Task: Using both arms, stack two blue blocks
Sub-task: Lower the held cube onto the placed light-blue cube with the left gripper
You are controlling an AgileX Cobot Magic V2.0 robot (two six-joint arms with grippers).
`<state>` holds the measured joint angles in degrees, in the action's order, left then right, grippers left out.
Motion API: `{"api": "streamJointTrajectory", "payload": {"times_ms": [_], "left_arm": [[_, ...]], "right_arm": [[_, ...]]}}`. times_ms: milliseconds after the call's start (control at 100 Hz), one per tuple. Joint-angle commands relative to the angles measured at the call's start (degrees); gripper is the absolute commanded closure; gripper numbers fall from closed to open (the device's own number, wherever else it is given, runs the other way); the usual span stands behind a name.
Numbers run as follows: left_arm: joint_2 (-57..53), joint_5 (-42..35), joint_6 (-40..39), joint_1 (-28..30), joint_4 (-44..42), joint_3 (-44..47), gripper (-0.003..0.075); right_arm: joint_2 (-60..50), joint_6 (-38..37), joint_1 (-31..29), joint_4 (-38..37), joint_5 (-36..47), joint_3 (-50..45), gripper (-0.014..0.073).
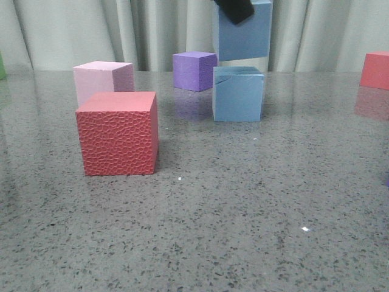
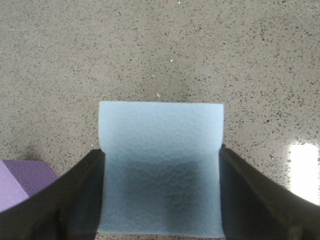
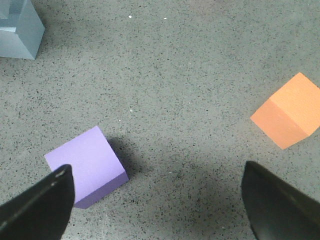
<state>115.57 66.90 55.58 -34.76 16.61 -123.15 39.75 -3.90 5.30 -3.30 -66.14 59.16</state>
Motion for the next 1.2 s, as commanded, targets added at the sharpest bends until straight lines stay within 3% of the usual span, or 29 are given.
{"api": "streamJointTrajectory", "payload": {"times_ms": [0, 1190], "left_arm": [[-3.5, -2.3, 0.8, -0.4, 2.2, -1.8, 0.0426], [-2.5, -0.4, 4.7, 1.6, 5.1, -1.8, 0.0424]], "right_arm": [[0.0, 0.5, -0.3, -0.9, 3.5, 1.2, -0.007], [0.0, 0.5, -0.3, -0.9, 3.5, 1.2, -0.007]]}}
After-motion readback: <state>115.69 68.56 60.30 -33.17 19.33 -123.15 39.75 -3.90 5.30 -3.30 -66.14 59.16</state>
